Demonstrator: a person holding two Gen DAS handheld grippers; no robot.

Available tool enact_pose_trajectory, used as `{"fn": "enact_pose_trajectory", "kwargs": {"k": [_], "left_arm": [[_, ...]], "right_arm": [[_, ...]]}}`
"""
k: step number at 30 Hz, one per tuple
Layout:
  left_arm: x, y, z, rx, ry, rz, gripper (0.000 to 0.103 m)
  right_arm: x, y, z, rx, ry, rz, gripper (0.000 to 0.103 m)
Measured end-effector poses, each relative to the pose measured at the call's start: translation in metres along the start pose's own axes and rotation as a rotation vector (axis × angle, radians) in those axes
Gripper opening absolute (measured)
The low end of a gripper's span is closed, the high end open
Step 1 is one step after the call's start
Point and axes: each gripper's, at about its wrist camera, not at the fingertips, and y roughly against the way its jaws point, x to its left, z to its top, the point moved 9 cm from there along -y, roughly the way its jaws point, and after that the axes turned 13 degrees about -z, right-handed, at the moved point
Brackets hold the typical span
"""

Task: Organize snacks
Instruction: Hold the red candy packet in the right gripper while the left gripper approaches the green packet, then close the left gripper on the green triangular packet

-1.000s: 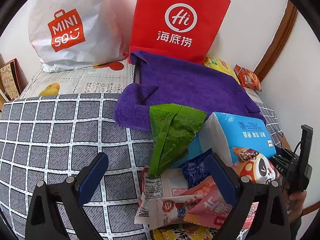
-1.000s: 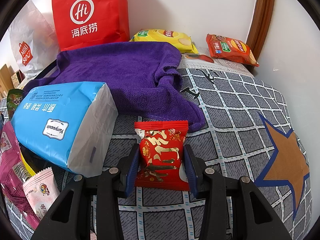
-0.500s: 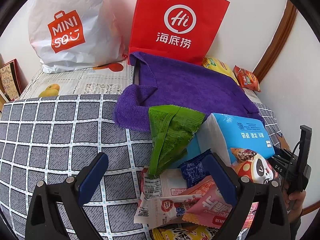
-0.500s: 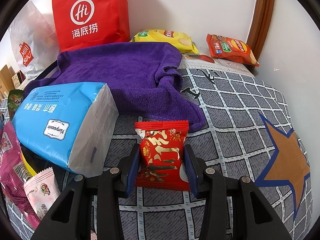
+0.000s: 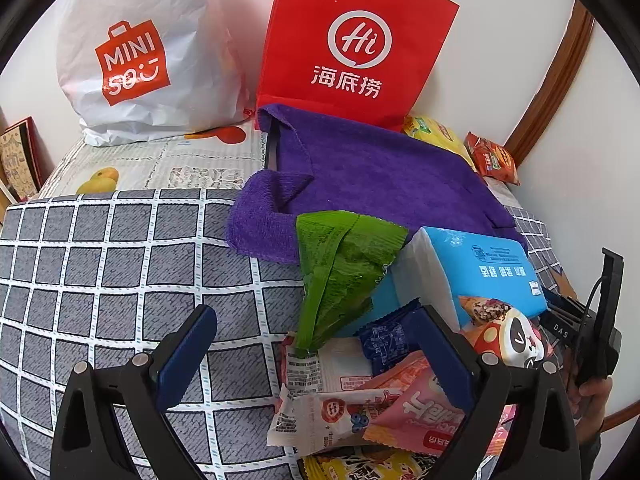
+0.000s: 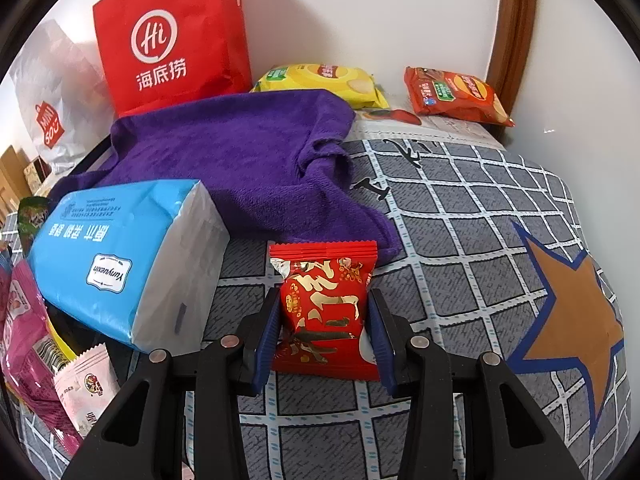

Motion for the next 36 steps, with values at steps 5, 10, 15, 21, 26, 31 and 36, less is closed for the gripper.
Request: {"fn": "enact_pose_trajectory", "kwargs": {"k": [5,10,15,21,26,31,36], "left_arm": [[-0.001,0.001,0.001,-0.004,0.002,-0.008,0.099],[-0.001,0.003,0.000,-0.008,0.004,-0.014,0.099],[-0.001,0.003,0.001,-0.011,0.006,-0.015,0.099],[0.001,0.001,0.001,-0.007,0.010,-0.013,0.098],[0.001,-0.001,0.002,-0.003,-0.002,0.007,0.097],[0.004,-0.006,0.002,0.018,0.027,-0.024,0.096],[0.008,-0.010,0.005,0.029,0.030,-0.019,0.090]], "right_arm": [[-0.004,0.008,0.002,-0.010,-0.012,-0.004,0.042],[-0.007,0.020,0.004,-0.028,-0.016,-0.011,0.042],[-0.011,0.034,0.007,-0.047,-0.023,-0.018,0.042],[-0.014,0.056,0.011,-0.079,-0.027,-0.020,0.042],[-0.010,0.073,0.014,-0.106,-0.016,-0.011,0.042],[-0.003,0.083,0.010,-0.120,0.008,-0.001,0.042],[0.002,0.083,0.004,-0.116,0.019,0.017,0.042]]}}
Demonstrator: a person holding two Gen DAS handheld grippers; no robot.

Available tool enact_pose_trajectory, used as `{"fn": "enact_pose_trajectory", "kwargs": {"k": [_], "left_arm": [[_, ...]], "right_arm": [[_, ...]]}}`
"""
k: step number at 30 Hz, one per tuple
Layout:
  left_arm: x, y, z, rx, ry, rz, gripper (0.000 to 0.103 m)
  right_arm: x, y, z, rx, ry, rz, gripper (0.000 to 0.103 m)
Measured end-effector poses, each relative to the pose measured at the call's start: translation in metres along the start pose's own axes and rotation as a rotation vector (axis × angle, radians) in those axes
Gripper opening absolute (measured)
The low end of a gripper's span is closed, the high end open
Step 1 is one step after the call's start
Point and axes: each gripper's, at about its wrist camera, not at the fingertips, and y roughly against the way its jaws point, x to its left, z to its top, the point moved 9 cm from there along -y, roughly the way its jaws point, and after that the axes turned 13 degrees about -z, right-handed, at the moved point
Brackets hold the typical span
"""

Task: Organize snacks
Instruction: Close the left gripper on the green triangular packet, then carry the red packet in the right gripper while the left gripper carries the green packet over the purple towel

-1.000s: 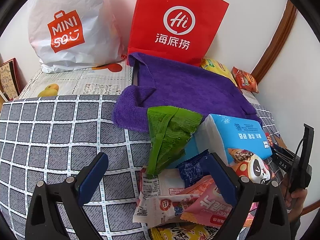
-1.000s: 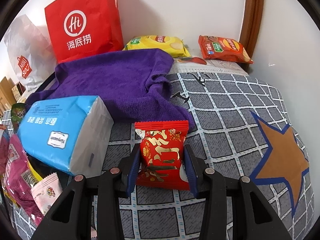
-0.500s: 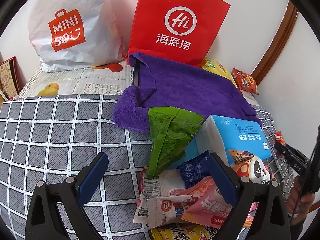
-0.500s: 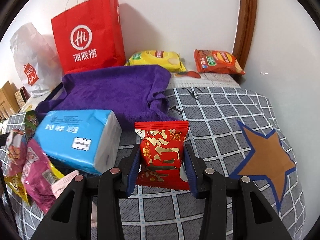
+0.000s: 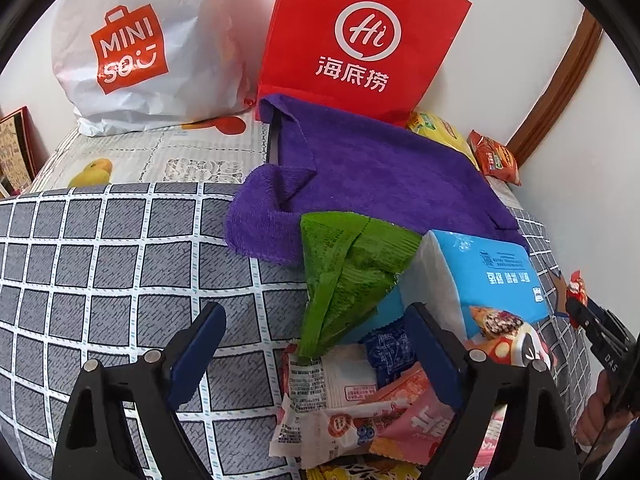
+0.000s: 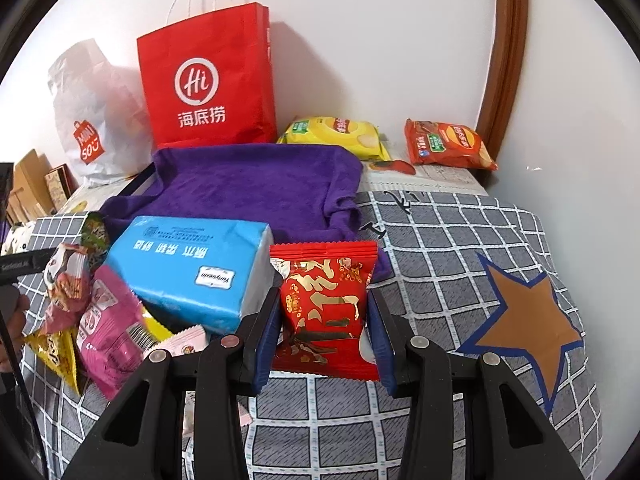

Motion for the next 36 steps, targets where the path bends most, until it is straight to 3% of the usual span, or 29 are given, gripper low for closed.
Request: {"fn": "enact_pose_trajectory", "kwargs": {"k": [8,10,15,22,29,36], "left_arm": [[-0.008,-0.014,0.006,0.047,-0.035,-0.010,0.089],[-0.009,-0.019,0.007,0.059,-0.043,-0.010,0.083],[-0.009,-0.028,0.007,0.094,-0.047,-0.020,0.043],[-0.010,-0.007,0.009,0.032,-0.084,0.033,0.040],[-0.001,0.026,0.010,-0.011,-0.054,0.079,0.040],[-0.013,0.051,0.004,-0.010,-0.008,0.012,0.040]], "right_arm": [[0.007,-0.002,-0.002,0.002,0.011,0.025,0.042],[0.007,-0.003,-0.002,0.003,0.011,0.031,0.042],[0.009,-0.005,-0.004,0.008,0.016,0.042,0.042],[0.005,-0.002,-0.009,0.019,0.020,0.035,0.042],[0.007,0.011,-0.011,0.027,0.009,0.053,0.042],[0.015,0.032,-0.005,0.015,0.003,0.078,0.042]]}}
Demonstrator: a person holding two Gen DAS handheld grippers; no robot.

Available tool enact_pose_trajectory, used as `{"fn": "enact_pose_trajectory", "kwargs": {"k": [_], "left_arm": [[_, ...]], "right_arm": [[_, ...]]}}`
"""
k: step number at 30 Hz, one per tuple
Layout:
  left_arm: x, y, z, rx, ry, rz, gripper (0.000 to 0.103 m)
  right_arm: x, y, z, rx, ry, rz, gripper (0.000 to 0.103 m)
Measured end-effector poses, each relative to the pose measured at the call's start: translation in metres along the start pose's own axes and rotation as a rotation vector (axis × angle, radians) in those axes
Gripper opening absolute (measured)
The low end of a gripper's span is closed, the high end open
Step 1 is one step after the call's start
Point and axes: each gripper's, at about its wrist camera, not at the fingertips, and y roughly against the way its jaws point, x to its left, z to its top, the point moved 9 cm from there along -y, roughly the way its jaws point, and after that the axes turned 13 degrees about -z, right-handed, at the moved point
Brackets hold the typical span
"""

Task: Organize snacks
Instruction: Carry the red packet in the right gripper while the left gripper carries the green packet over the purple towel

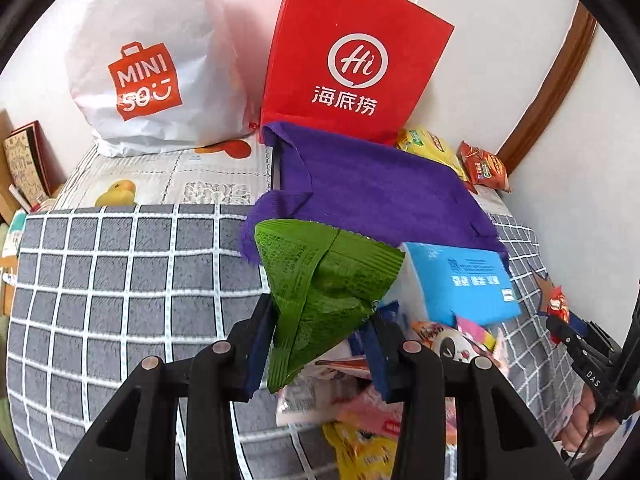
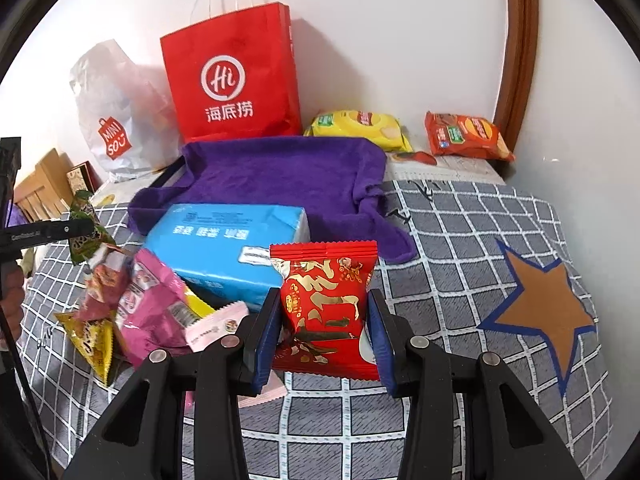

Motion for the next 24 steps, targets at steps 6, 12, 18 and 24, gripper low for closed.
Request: {"fn": "enact_pose_trajectory", "kwargs": {"k": [6,12,18,24], "left_arm": [[-0.029,0.011,-0.004,0.005,-0.044,-0.038,0.040],[-0.054,0.022,0.005,-0.017,-0.091,-0.064,0.040],[-0.078,0.030,0.019,-0.027,-0.110,-0.118,0.040],[-0.098,0.021,0.039,-0.021,-0.137,-0.134,0.040]], "right_arm": [[0.008,0.024,0.016,-0.043,0.019,-0.002,0.042],[0.015,0.035,0.035,-0.071,0.028,0.007,0.042],[0.023,0.036,0.054,-0.089,0.044,0.009,0.042],[0.030,0.031,0.084,-0.100,0.053,0.027,0.042]]}}
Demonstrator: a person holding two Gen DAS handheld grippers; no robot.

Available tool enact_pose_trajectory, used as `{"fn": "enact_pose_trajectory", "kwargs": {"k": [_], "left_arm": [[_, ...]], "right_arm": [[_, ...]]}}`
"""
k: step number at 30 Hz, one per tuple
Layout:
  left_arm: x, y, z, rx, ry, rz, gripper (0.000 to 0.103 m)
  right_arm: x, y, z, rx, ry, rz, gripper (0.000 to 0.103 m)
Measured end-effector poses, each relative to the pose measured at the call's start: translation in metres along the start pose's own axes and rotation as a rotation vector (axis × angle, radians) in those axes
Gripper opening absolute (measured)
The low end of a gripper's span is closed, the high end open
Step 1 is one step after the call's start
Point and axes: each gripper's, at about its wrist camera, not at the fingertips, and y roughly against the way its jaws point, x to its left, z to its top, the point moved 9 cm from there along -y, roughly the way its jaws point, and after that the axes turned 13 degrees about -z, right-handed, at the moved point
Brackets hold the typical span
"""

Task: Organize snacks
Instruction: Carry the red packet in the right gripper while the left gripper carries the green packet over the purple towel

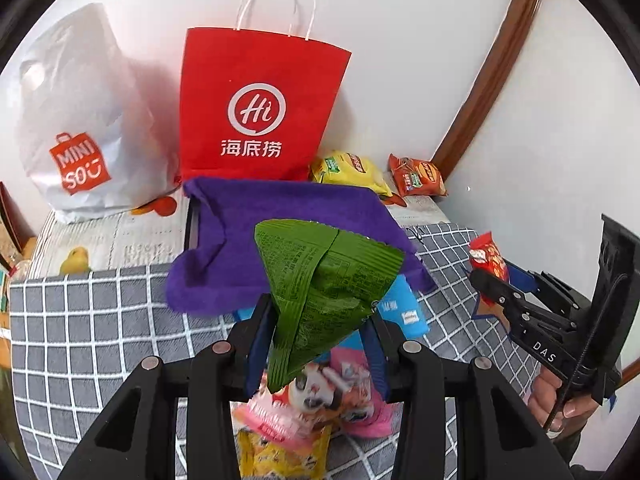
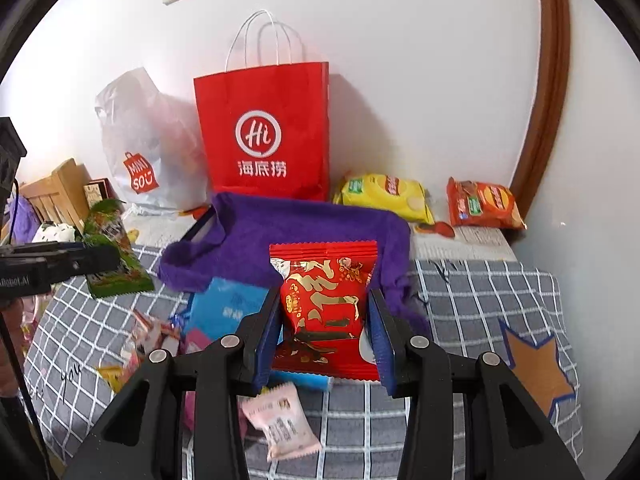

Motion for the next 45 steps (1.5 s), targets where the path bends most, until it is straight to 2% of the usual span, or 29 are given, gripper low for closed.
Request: {"fn": "enact_pose_trajectory", "kwargs": {"k": [4,13,26,32,35,41,45], "left_arm": [[-0.004,-0.008,0.017,0.003,0.008,-0.026,0.040],[0.016,-0.030,0.061,0.002,0.024,0.001,0.040],[0.054,-0.068,0.117,0.006,0.038,0.027,0.040],[0.073,-0.094,0.120,0.029,0.031,0.051,0.040],[0.086,-0.113,0.114,0.061,0.055,0.041,0.040],[0.109,-0.140,0.097,0.122,0.093,0.044,0.040],[0.119,-0.148,0.091,0.148,0.108,0.043,0.040]], "right_arm": [[0.000,-0.008,0.023,-0.010,-0.003,0.004,0.042],[-0.007,-0.041,0.071,-0.017,-0.035,-0.009,0.042],[0.001,-0.105,0.121,-0.012,-0.060,-0.005,0.042],[0.001,-0.146,0.111,0.038,-0.046,-0.002,0.042],[0.000,-0.173,0.097,0.116,-0.026,-0.016,0.042],[-0.005,-0.192,0.085,0.138,0.017,-0.050,0.042],[-0.008,-0.208,0.073,0.184,0.023,-0.046,0.042]]}}
